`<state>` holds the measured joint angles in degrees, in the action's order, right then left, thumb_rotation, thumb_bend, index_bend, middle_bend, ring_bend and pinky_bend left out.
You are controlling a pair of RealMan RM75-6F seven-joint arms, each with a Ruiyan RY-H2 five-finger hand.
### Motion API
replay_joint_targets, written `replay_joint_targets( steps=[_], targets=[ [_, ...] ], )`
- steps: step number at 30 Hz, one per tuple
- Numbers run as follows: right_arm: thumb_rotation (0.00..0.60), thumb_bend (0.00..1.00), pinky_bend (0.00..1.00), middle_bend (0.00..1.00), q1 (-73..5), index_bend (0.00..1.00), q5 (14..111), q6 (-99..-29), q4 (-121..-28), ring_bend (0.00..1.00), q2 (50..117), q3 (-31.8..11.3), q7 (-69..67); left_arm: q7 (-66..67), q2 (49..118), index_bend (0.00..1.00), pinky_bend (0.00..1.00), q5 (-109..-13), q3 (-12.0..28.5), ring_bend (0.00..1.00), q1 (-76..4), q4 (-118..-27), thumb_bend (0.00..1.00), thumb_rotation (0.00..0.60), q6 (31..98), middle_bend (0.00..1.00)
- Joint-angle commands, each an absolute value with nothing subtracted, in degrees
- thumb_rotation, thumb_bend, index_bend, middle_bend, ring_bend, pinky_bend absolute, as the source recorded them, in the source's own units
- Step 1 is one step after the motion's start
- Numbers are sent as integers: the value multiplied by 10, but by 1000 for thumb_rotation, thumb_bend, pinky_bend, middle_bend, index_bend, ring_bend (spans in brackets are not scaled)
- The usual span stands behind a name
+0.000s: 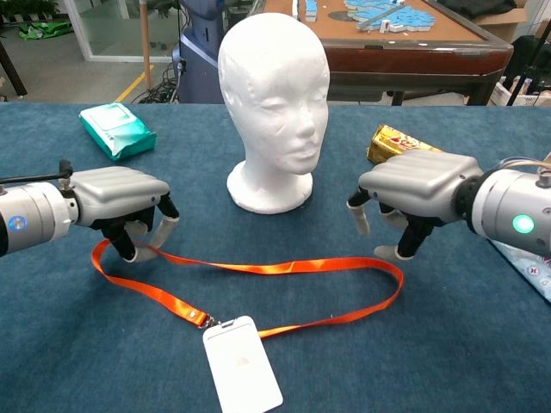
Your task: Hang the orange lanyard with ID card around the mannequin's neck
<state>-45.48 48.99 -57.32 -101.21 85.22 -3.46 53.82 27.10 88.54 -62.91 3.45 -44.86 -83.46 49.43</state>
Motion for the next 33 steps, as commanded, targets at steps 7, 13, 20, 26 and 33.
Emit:
replay_joint_targets(
  steps=[7,13,20,26,33],
  targets=[
    [600,312,1000,953,-485,488,450,-568,-979,1000,894,-35,551,272,885,633,980,-627,33,1000,-448,-836,350,600,496,1000],
    [600,313,1000,953,-499,488,428,-571,-960,1000,913,-32,557,272,883,632,980,-627,32,1000,-448,-837,350,600,496,1000],
    [600,312,1000,952,-513,488,409,-571,-943,1000,928,-30,558,271,884,632,980,-628,30,1000,-449,-837,350,600,496,1000],
    [600,313,1000,953,-524,488,393,-566,-937,1000,937,-28,558,271,884,632,980,-627,29,1000,-448,-836,350,600,495,1000],
    [600,318,1000,952,-531,501,389,-566,-936,1000,941,-20,554,268,882,632,980,-626,28,1000,-447,-835,350,600,496,1000]
  ],
)
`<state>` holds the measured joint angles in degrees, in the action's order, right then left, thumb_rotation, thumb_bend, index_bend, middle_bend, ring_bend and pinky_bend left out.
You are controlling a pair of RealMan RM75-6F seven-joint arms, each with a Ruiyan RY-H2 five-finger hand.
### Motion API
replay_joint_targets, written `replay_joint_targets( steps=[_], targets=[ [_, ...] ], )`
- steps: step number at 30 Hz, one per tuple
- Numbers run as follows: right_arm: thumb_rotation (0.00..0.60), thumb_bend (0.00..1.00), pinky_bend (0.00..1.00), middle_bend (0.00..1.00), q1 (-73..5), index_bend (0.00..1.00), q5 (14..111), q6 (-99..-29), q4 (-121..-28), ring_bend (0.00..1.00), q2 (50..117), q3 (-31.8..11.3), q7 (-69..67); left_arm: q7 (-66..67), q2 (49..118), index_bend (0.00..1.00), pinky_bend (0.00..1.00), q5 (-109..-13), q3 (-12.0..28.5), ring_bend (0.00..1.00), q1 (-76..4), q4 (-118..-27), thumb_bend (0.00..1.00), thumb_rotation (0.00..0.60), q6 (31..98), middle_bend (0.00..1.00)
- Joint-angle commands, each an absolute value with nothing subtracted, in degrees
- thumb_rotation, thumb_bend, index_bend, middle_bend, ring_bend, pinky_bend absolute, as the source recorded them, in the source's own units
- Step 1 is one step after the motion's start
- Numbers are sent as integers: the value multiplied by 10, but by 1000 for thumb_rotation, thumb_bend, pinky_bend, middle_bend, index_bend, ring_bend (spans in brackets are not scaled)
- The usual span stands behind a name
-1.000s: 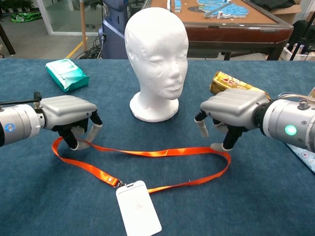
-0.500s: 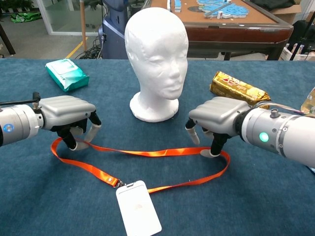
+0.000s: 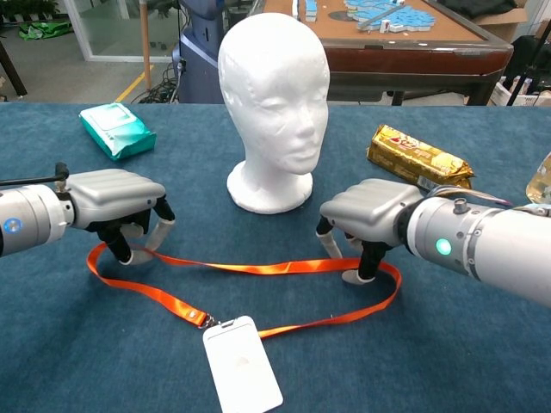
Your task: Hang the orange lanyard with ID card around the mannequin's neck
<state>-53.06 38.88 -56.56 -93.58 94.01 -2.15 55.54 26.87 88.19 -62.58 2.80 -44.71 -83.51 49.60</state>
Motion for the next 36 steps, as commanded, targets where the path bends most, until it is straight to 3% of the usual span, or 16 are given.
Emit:
replay_joint_targets(
  steps=[1,14,36],
  targets=[
    [600,325,1000,952,-532,505,390,-566,-937,1000,941,-20,552,268,882,632,980,-626,28,1000,-447,-835,350,600,496,1000],
    [600,428,1000,953,-542,524,386,-572,-933,1000,947,-12,548,266,882,632,980,-628,26,1000,-446,-833,350,600,495,1000],
    [600,472,1000,958,-539,617,404,-587,-926,1000,957,0,537,263,877,632,980,-631,24,1000,-443,-837,350,600,497,1000]
  ],
)
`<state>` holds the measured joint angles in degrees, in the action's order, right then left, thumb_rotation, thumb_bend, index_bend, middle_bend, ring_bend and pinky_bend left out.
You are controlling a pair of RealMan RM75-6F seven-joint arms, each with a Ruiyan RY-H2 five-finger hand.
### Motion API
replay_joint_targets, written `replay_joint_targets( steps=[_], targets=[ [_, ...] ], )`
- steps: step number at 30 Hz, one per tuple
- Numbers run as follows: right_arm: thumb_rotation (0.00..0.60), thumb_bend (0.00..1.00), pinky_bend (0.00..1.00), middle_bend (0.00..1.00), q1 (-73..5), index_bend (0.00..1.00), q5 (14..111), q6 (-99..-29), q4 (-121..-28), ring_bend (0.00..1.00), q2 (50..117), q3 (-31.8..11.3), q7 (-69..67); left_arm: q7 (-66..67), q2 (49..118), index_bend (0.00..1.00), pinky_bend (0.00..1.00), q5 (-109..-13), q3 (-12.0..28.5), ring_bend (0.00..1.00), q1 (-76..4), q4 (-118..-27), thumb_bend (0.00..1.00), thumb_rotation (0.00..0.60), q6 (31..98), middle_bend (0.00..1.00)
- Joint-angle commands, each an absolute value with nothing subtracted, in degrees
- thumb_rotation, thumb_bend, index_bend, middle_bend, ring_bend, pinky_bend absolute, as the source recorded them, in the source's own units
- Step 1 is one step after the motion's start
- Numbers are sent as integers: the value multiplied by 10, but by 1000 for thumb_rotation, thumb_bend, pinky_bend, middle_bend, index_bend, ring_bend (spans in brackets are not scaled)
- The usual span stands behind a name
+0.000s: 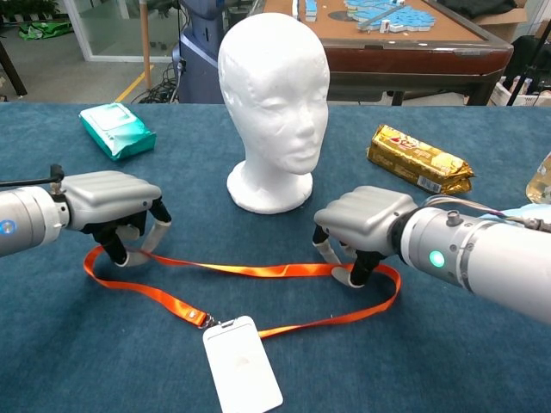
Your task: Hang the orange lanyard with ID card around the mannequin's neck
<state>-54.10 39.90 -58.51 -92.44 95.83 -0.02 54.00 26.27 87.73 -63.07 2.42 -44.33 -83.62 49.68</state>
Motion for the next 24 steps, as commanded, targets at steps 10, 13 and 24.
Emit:
replay_joint_targets(
  steps=[10,13,24],
  targets=[
    [600,473,1000,963,-527,648,446,-594,-955,1000,933,1,505,258,860,632,980,-642,28,1000,-440,-864,350,600,510,1000],
    [600,473,1000,965,-516,653,484,-606,-982,1000,910,3,484,254,847,632,980,-657,31,1000,-437,-886,350,600,523,1000],
    [600,473,1000,965,-468,655,648,-670,-1085,1000,804,4,396,247,758,632,980,-722,59,1000,-425,-1029,351,600,593,1000]
  ],
)
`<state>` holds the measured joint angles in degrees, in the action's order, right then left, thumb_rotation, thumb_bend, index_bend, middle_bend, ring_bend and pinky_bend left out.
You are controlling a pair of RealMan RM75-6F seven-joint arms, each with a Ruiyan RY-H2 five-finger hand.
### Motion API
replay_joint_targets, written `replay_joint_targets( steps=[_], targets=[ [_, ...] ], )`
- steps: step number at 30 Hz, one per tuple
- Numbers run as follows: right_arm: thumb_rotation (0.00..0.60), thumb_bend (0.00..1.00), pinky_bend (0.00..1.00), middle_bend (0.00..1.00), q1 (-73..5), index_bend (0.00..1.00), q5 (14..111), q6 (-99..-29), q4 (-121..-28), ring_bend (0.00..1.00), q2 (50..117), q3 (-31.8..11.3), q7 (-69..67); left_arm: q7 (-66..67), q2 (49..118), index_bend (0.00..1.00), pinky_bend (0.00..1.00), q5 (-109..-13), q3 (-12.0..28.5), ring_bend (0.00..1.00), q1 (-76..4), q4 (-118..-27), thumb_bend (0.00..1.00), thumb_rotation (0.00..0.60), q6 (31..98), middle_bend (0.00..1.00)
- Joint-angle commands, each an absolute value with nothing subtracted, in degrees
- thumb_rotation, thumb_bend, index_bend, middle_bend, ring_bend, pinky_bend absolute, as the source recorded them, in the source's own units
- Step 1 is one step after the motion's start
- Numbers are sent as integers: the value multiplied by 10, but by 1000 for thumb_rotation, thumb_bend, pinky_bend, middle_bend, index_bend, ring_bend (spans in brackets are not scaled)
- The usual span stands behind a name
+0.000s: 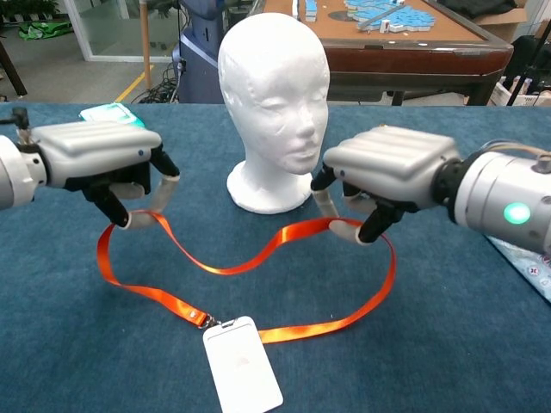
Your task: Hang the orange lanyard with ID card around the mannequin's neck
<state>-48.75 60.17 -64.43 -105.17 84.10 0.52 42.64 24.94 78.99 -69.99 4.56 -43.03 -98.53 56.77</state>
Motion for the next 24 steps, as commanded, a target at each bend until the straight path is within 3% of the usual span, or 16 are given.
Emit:
replay_joint_targets(
  steps=[1,11,24],
  targets=[
    [600,473,1000,965,-463,655,663,-678,-1095,1000,793,2,389,246,747,632,980,-727,65,1000,-424,-1047,350,600,600,1000],
    [600,474,1000,965,-432,654,732,-729,-1155,1000,716,-36,354,264,676,632,981,-712,129,1000,-437,-1146,350,600,631,1000],
    [600,473,1000,965,-435,657,679,-732,-1178,1000,666,-115,365,297,630,633,980,-616,196,1000,-472,-1174,351,600,639,1000]
  ],
)
